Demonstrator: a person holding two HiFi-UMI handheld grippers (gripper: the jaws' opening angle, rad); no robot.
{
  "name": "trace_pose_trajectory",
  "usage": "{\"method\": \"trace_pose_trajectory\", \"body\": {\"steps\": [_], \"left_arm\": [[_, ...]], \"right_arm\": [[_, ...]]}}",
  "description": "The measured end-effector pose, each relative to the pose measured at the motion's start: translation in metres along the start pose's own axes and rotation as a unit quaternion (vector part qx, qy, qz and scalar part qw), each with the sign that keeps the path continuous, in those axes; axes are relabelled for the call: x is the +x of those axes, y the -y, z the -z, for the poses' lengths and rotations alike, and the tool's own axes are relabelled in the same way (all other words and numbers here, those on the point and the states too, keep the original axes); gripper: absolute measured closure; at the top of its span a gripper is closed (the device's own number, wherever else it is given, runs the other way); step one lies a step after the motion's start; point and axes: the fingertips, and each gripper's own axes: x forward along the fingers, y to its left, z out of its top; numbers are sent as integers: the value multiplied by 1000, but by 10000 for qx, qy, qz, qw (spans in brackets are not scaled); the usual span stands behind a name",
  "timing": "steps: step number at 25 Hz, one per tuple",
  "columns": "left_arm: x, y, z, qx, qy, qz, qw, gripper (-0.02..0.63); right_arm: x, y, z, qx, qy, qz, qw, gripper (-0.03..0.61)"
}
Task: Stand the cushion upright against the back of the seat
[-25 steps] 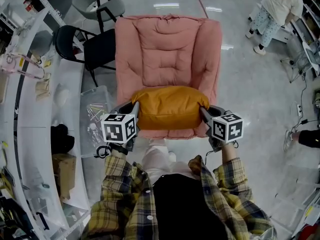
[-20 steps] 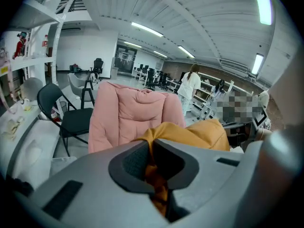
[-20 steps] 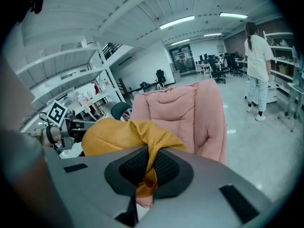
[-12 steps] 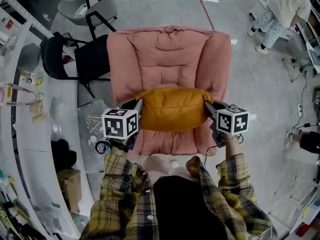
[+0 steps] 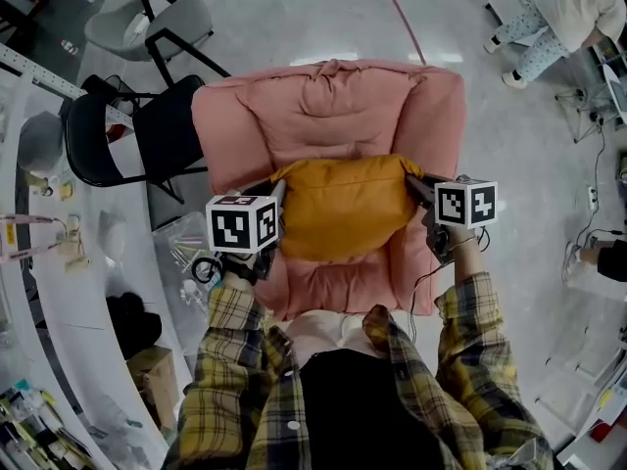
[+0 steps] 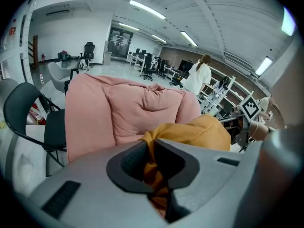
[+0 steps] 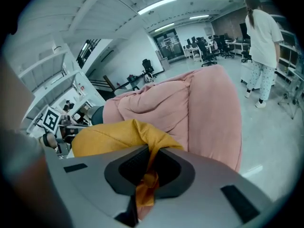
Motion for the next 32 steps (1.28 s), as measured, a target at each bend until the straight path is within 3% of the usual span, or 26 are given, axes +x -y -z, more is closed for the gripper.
{"method": "trace_pose_trajectory", "body": {"steps": [8, 11, 16, 21, 24, 32], "left_arm": [[35, -35, -37, -233, -279, 125, 9993, 571], [40, -45, -44, -148, -384, 85, 9991, 563], [44, -52, -47, 318, -523, -247, 9978, 547], [44, -58, -51, 375, -518, -311, 9975, 520], [39, -64, -61, 531, -407, -478, 9966, 485], [36, -70, -78, 849, -255, -681, 9937, 479]], "right_arm": [[43, 20, -43, 435, -162, -395, 9981, 551], [51, 21, -52, 375, -416, -417, 9976, 549], [56, 27, -57, 65, -646, -44, 9979, 538], [54, 36, -59, 14, -538, 304, 9981, 509], [49, 42, -65, 15, -411, 492, 9979, 476], [40, 49, -83, 40, 97, 746, 9972, 459]]}}
